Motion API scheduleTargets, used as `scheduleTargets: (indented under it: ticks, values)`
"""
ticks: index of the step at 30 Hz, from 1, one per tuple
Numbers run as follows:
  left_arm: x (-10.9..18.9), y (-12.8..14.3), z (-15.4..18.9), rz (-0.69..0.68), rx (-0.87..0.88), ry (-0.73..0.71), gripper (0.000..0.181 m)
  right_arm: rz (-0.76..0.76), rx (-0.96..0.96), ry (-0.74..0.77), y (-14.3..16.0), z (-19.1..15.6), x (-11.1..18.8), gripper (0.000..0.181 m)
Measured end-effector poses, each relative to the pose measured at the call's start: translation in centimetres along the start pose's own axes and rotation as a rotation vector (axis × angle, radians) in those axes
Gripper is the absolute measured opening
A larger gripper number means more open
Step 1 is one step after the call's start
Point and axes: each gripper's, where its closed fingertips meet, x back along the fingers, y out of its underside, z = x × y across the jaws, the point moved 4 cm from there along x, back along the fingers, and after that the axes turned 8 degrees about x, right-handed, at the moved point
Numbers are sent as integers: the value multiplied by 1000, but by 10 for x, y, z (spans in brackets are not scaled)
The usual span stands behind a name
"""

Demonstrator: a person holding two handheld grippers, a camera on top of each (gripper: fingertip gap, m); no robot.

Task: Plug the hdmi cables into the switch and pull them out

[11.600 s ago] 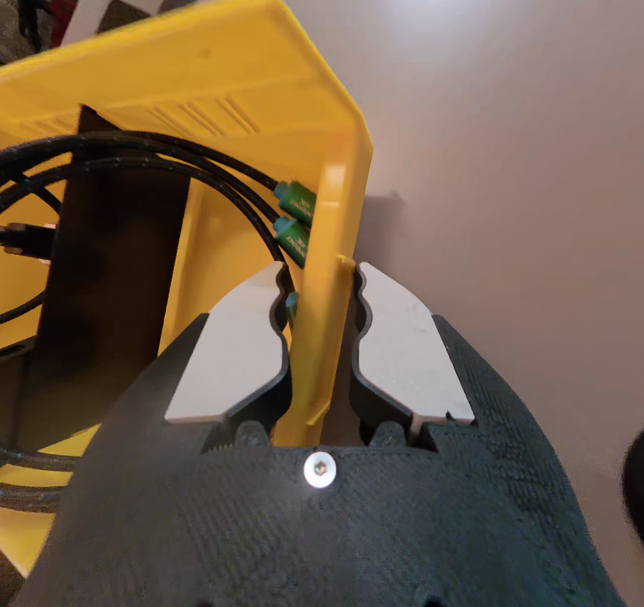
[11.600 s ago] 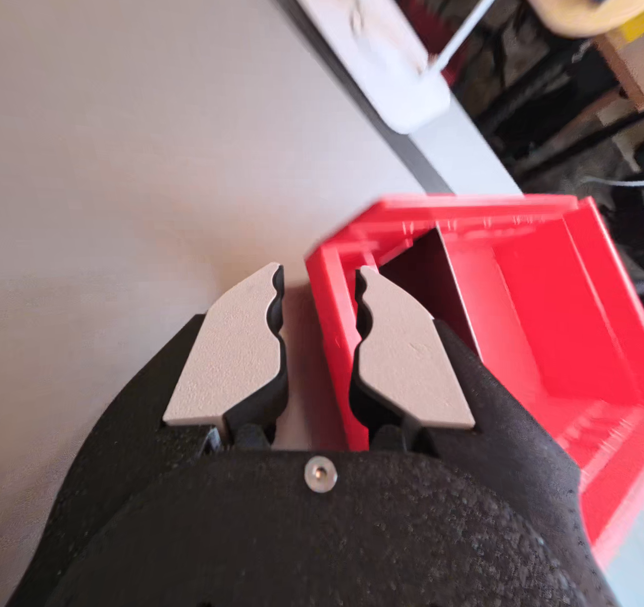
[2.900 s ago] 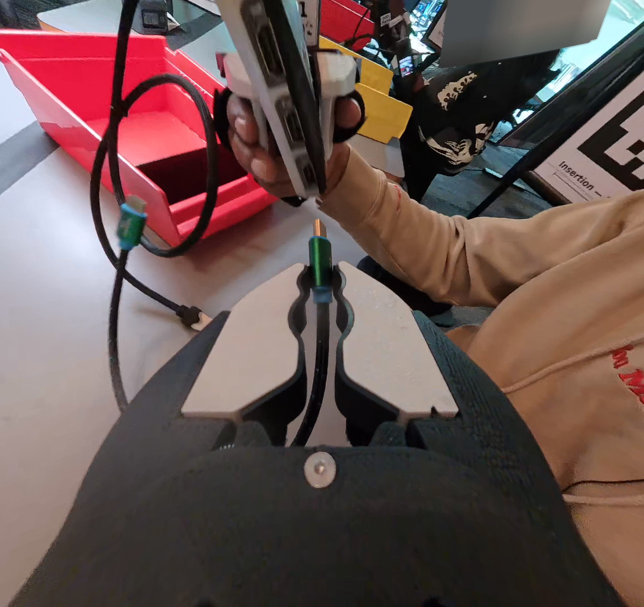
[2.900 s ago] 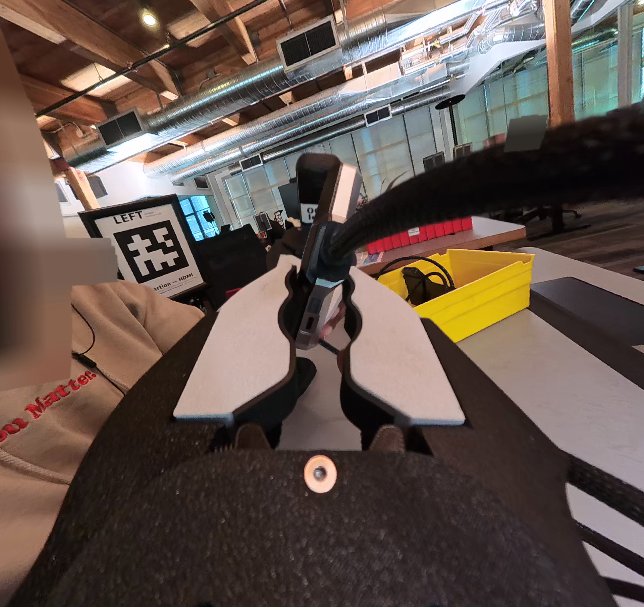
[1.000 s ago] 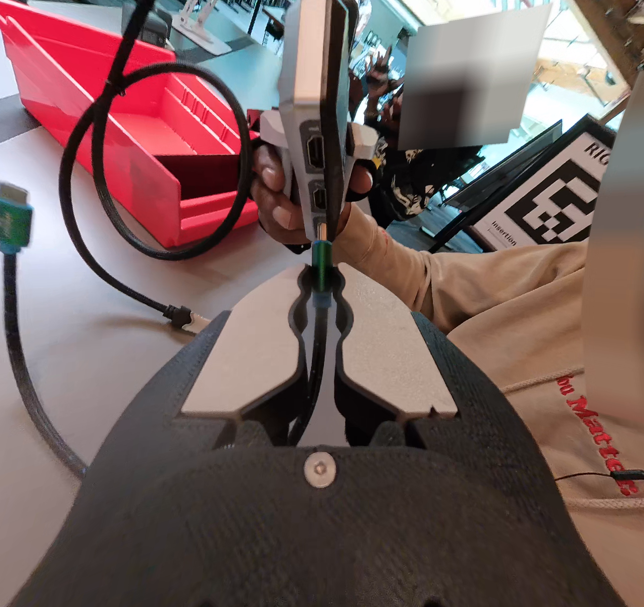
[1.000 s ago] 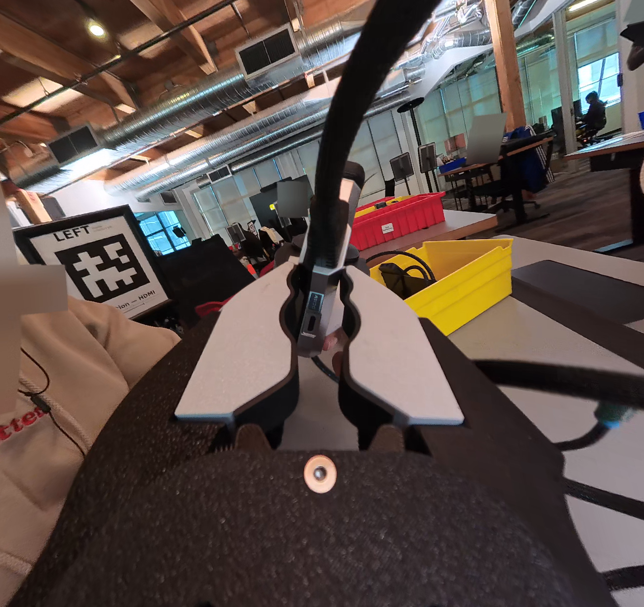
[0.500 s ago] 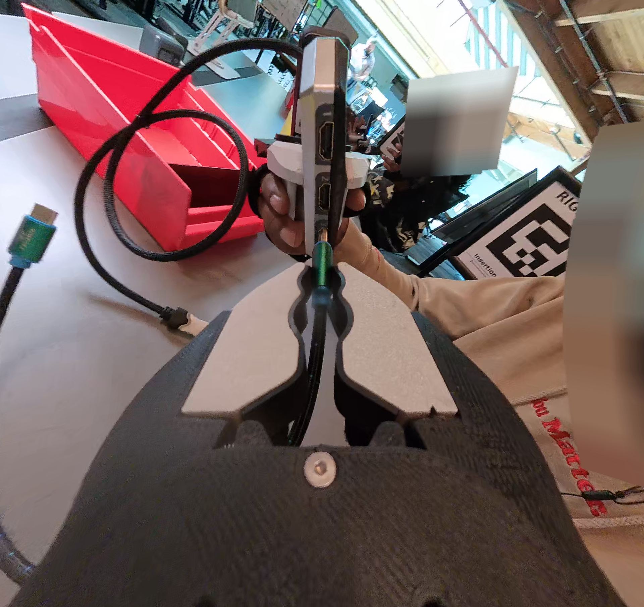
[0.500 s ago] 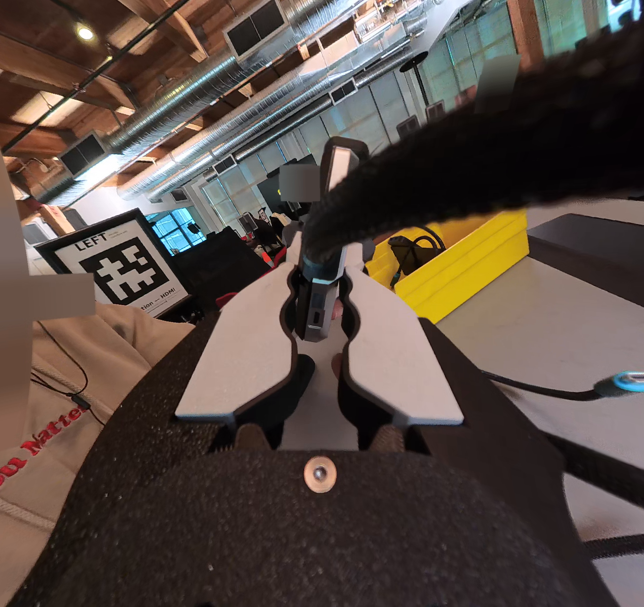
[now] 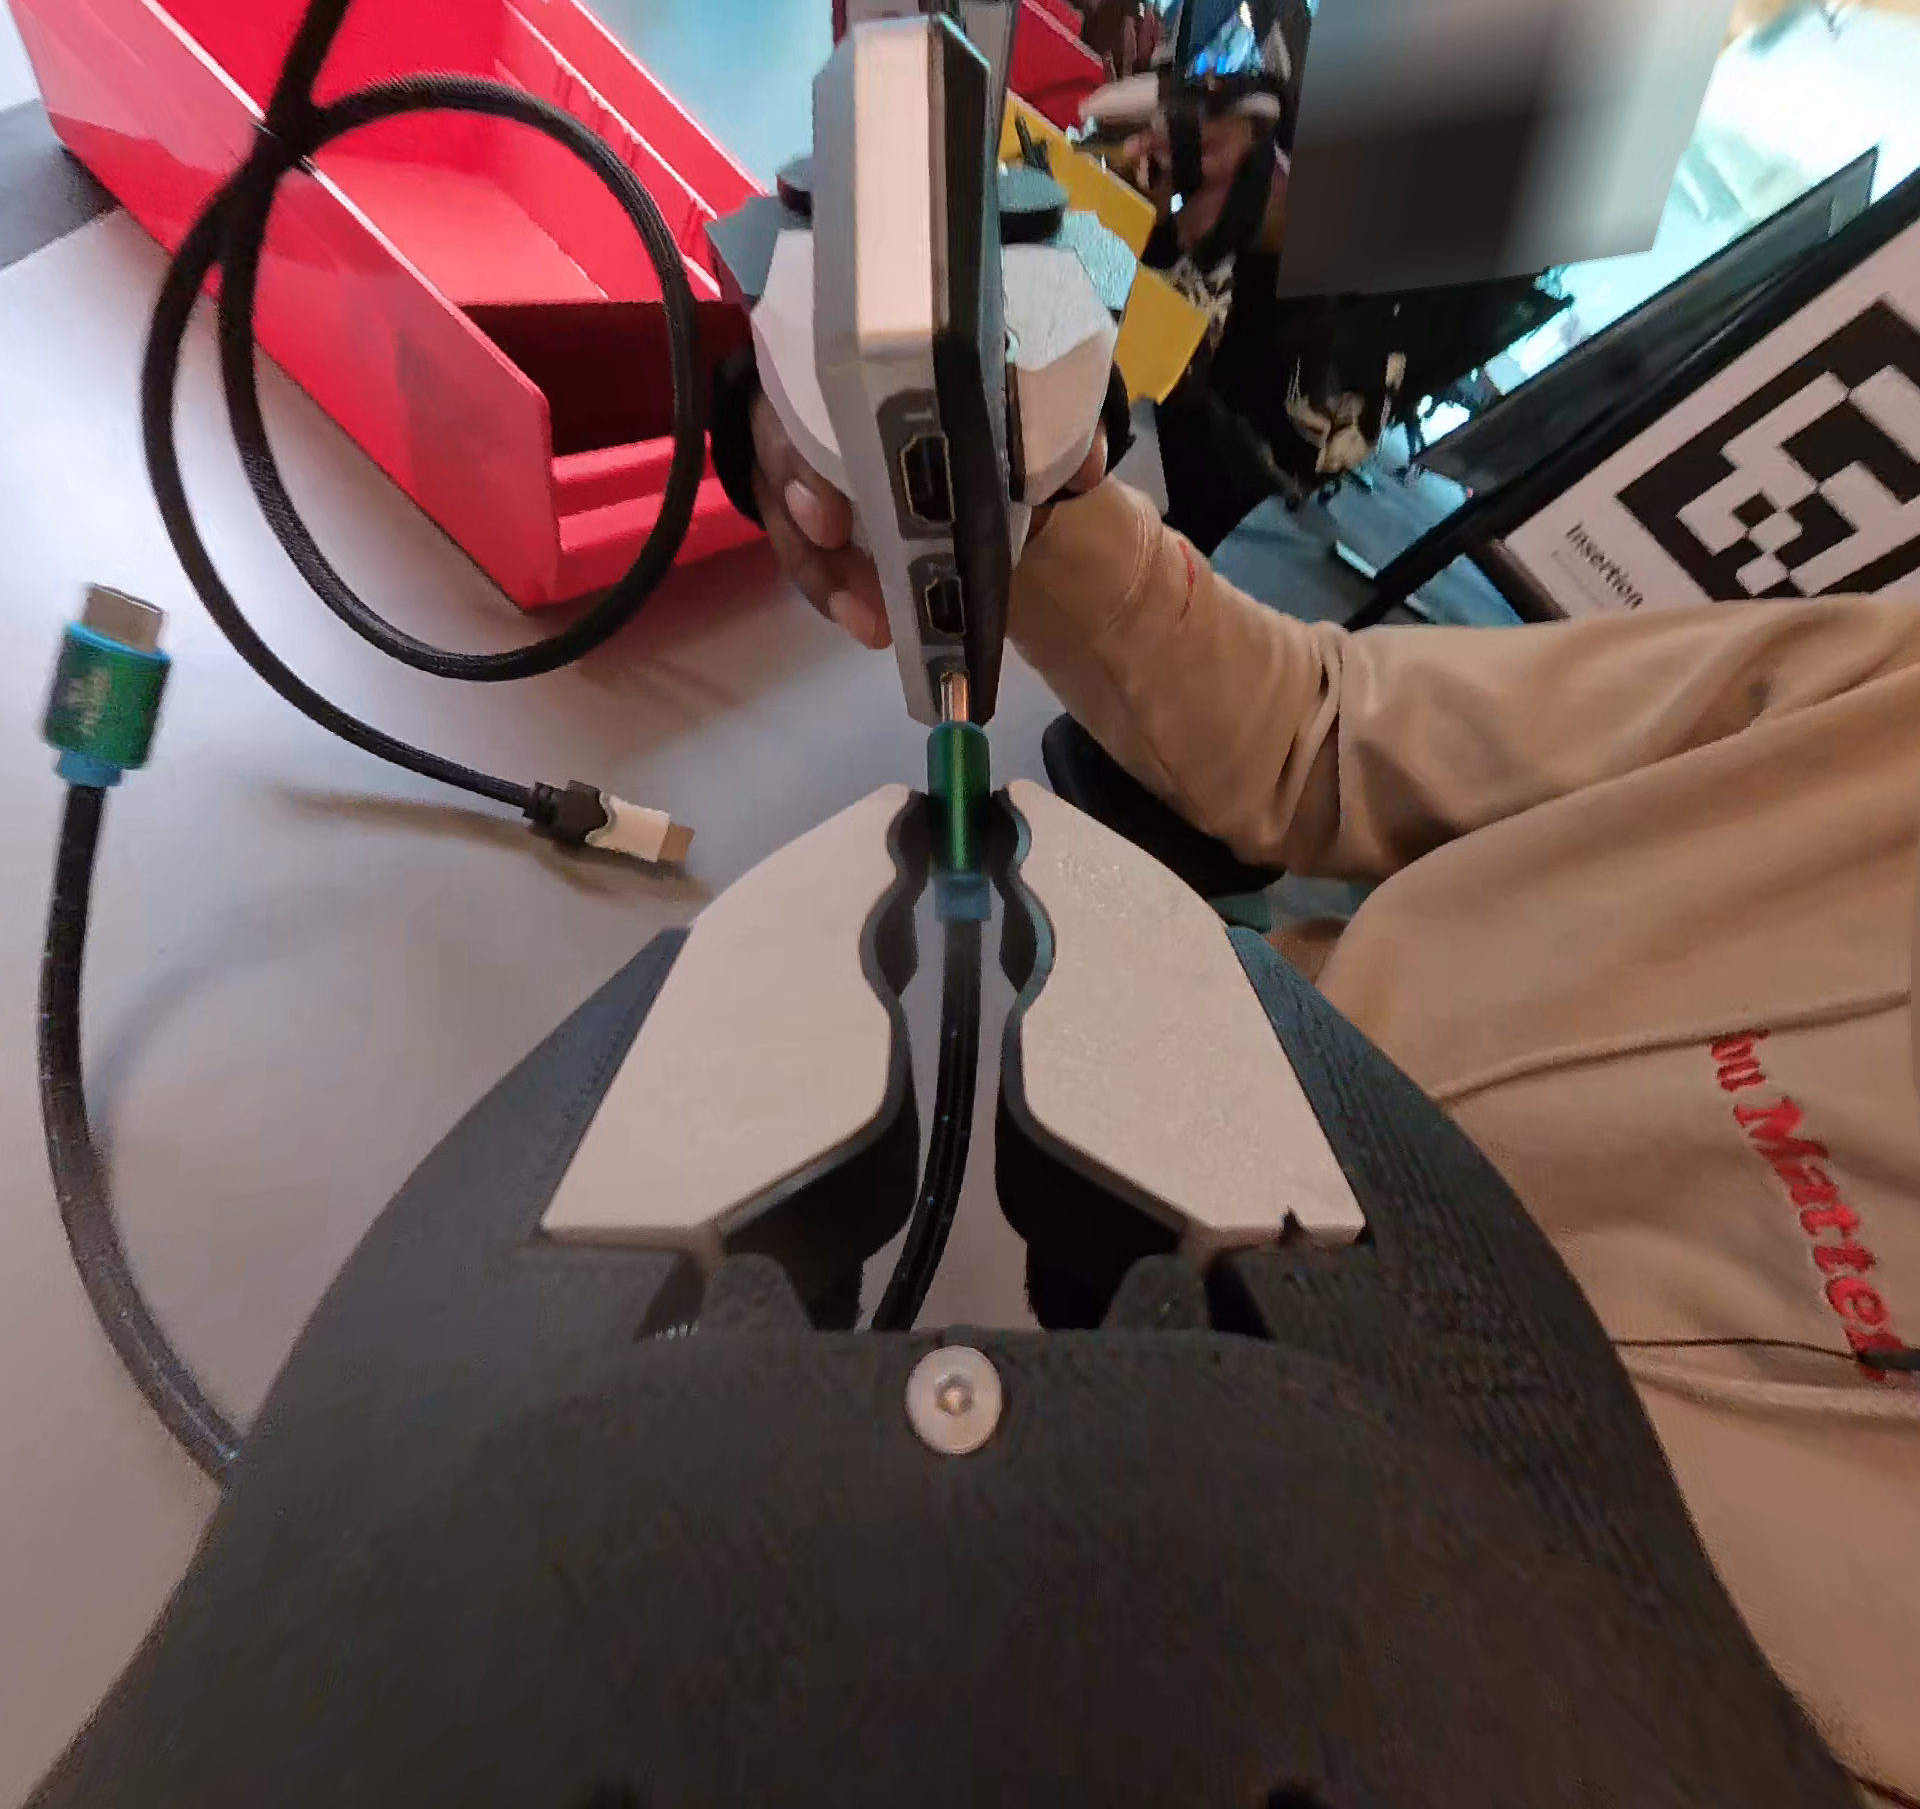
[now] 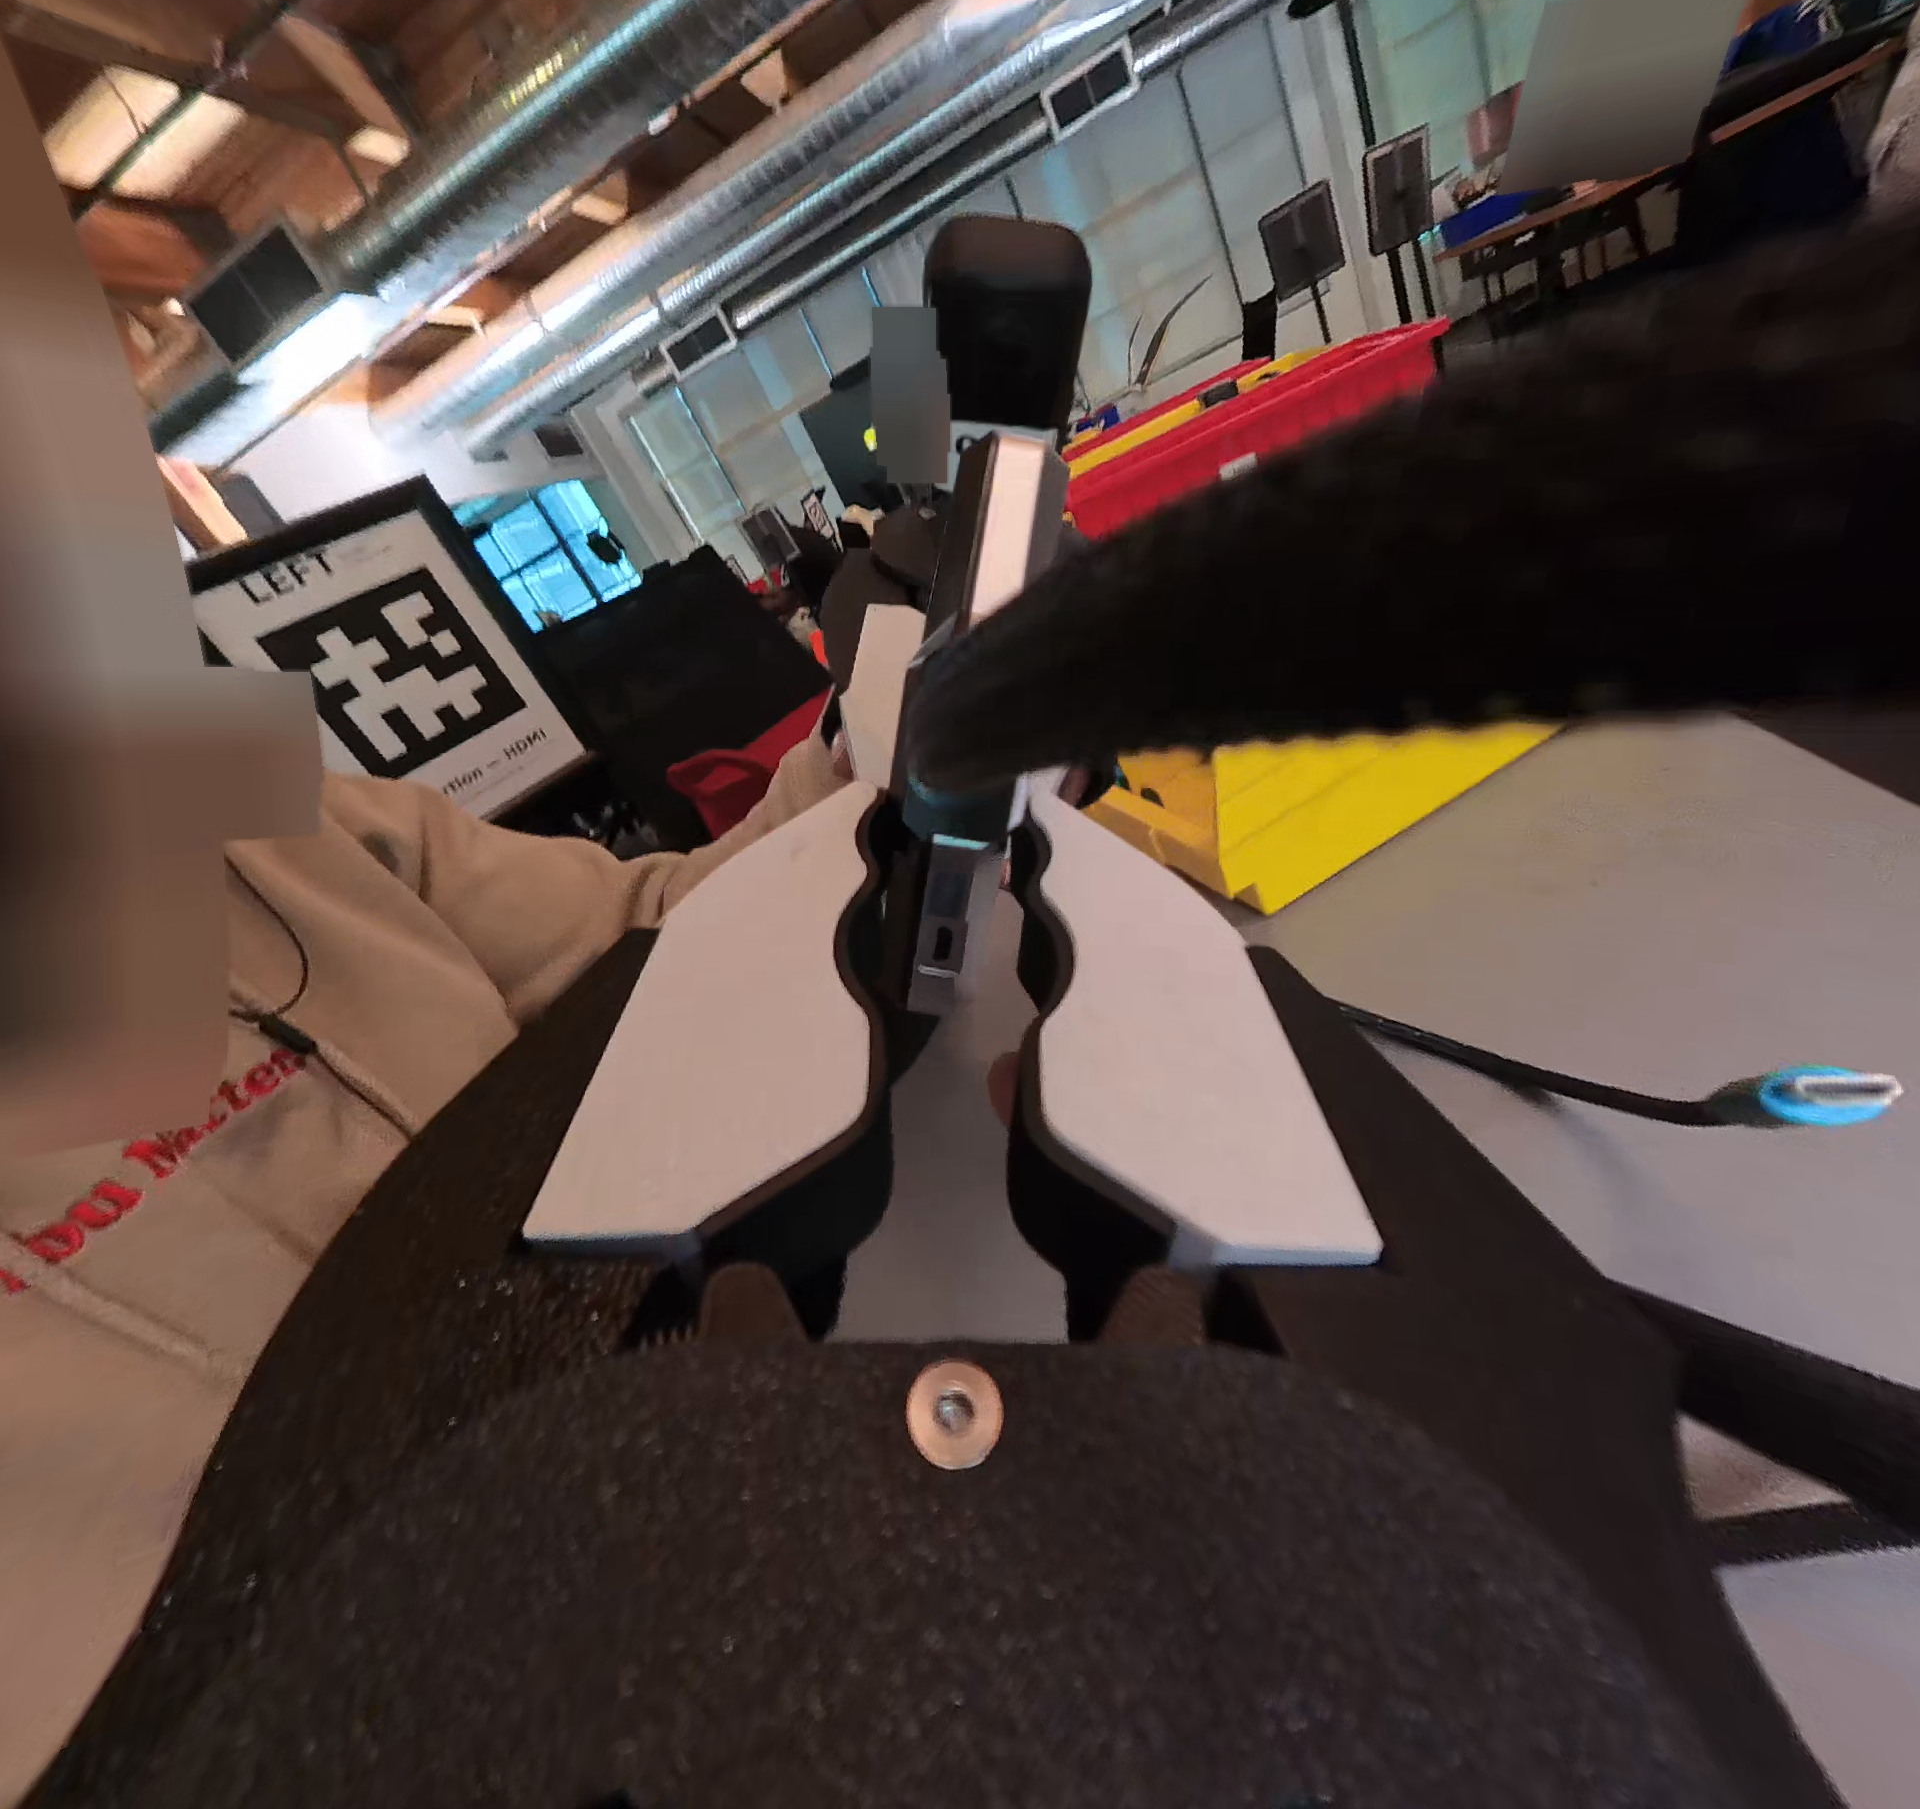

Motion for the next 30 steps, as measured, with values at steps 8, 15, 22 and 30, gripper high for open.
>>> scheduleTargets:
  ticks: [8,15,22,30]
  values:
    - [-11,6,1,-52,-37,-2,11,-108,43,-16,8,-7,4,21]
    - [0,-3,-3,45,3,79,11,-10,30,9,0,-3,-2,22]
    - [-5,-1,-3,47,15,117,11,44,-20,0,-2,0,-7,22]
    - [7,-3,-2,49,-23,54,12,-147,81,69,7,-4,-3,25]
